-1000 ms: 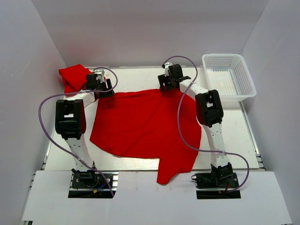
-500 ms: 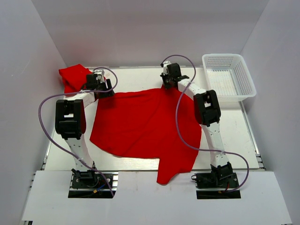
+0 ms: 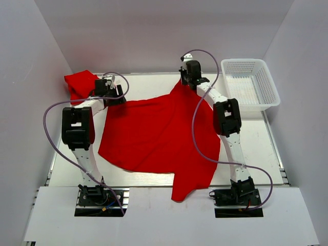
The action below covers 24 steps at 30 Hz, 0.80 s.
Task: Fold and stack the t-shirts
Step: Flatten out the tshirt
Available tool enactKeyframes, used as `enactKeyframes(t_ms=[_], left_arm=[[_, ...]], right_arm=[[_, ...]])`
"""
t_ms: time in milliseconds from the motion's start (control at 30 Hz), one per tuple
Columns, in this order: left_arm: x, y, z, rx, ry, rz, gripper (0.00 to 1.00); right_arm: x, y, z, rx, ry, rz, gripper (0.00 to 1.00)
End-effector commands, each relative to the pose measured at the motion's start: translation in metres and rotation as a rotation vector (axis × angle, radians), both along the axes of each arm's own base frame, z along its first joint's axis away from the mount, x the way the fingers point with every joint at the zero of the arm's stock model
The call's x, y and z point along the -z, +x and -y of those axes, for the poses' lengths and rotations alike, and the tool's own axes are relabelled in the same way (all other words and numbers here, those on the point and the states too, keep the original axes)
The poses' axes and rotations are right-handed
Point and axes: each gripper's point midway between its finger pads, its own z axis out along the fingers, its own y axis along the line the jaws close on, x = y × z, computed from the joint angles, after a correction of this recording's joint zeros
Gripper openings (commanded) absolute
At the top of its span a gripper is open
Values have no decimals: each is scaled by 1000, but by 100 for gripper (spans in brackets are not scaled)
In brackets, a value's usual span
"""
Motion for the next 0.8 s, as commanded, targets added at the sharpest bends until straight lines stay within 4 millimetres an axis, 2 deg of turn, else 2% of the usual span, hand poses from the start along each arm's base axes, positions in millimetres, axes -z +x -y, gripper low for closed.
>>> enactKeyframes(t_ms=[0, 67, 133, 167, 200, 233, 267, 333, 400, 467, 500, 533, 567, 600, 633, 667, 700, 733, 767], left_arm=[[-7, 5, 3, 33, -11, 18, 79], [-1, 5, -1, 23, -11, 7, 79], [-6, 9, -1, 23, -10, 25, 79], [-6, 9, -1, 23, -10, 25, 79], [-6, 9, -1, 23, -10, 25, 79], [-1, 8, 0, 30, -17, 15, 79], [-5, 11, 0, 30, -16, 24, 79], [-8, 13, 0, 31, -16, 33, 79], [-7, 11, 2, 37, -22, 24, 79], [-7, 11, 2, 37, -22, 24, 79], [-7, 11, 2, 37, -22, 24, 79], [-11, 14, 2, 38, -22, 33, 79], [-15, 14, 2, 38, -22, 43, 79], [-20, 18, 2, 32, -28, 53, 79], [-22, 17, 7, 41, -29, 48, 79], [-27, 18, 7, 34, -37, 56, 79], [-35, 18, 7, 34, -37, 70, 79], [-36, 15, 10, 37, -53, 66, 77], [-38, 14, 10, 37, -53, 75, 74]], right_arm=[[-49, 35, 12, 78, 70, 183, 0], [-50, 42, 17, 105, 97, 197, 0], [-45, 42, 15, 86, 99, 196, 3], [-41, 44, 17, 77, 97, 196, 14], [-40, 44, 16, 64, 101, 194, 31], [-38, 43, 11, 48, 105, 191, 49], [-33, 42, 8, 19, 114, 182, 77], [-38, 43, 9, -3, 88, 194, 90], [-45, 40, 13, 8, 75, 178, 90], [-71, 36, 21, 31, 79, 186, 90], [-60, 30, 33, 67, 63, 142, 90], [-68, 21, 38, 78, 65, 134, 90], [-54, 11, 42, 78, 51, 95, 90], [-82, 2, 51, 89, 52, 102, 88], [-61, -10, 58, 110, 46, 36, 84], [-59, -16, 60, 109, 48, 14, 80], [-68, -28, 59, 72, 53, -11, 70], [-45, -40, 63, 70, 35, -68, 64], [-41, -43, 65, 71, 32, -77, 57]])
